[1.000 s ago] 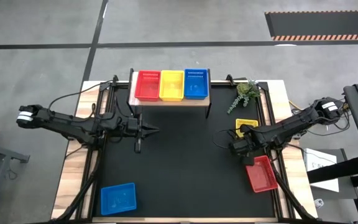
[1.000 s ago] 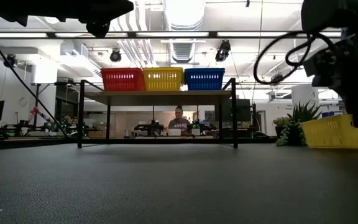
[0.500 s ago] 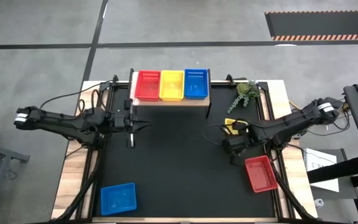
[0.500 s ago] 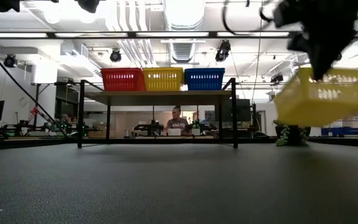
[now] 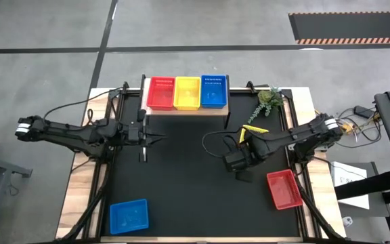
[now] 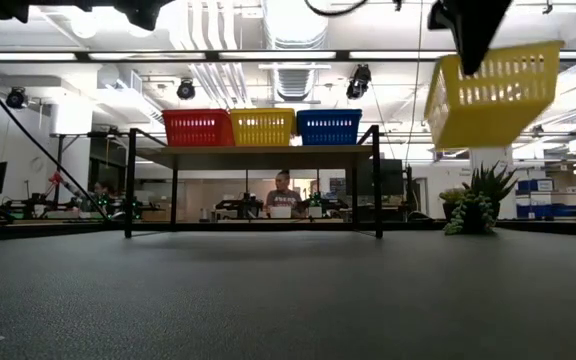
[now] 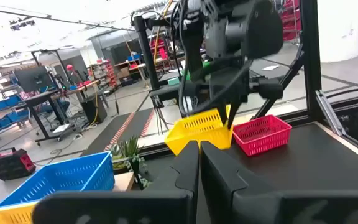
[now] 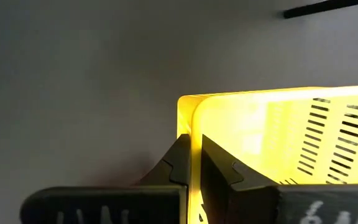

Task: Stack baskets on shelf by color
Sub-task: Stack the yellow bin on top of the yellow bin on the shelf

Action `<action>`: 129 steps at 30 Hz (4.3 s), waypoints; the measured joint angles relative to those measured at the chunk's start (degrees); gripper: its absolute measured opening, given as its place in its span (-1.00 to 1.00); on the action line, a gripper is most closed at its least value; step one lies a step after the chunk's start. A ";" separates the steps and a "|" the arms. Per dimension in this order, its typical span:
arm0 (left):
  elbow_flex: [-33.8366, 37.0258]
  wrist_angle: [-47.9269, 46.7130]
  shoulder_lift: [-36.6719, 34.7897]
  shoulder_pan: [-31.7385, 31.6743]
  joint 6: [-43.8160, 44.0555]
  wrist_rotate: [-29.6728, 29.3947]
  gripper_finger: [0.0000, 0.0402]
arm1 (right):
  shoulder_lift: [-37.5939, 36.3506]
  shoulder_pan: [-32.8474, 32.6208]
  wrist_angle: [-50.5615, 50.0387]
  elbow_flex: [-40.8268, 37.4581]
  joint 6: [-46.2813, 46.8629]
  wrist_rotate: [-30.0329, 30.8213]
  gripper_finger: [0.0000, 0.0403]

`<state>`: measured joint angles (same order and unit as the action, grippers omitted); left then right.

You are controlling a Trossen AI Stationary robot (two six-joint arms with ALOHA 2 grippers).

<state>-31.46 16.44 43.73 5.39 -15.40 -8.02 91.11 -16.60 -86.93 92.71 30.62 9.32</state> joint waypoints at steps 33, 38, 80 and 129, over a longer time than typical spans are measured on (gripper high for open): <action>-0.02 -16.91 -1.01 0.02 -1.51 1.02 -1.00 | 19.00 6.45 2.41 41.50 -32.55 19.38 -0.95; -0.04 -17.03 -1.05 0.02 -1.49 1.02 -1.00 | 19.87 8.48 8.69 41.90 -39.30 23.82 -0.95; -0.44 -16.69 -1.01 0.02 -1.40 0.95 -1.00 | 20.55 23.96 32.45 35.50 -48.21 14.19 -0.95; -0.44 -14.84 -1.01 0.00 -1.49 0.95 -1.00 | 19.04 28.24 35.32 34.47 -47.74 9.73 -0.64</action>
<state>-31.90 1.59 42.72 5.39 -16.88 -7.07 110.15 11.64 -51.61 127.17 -17.11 19.05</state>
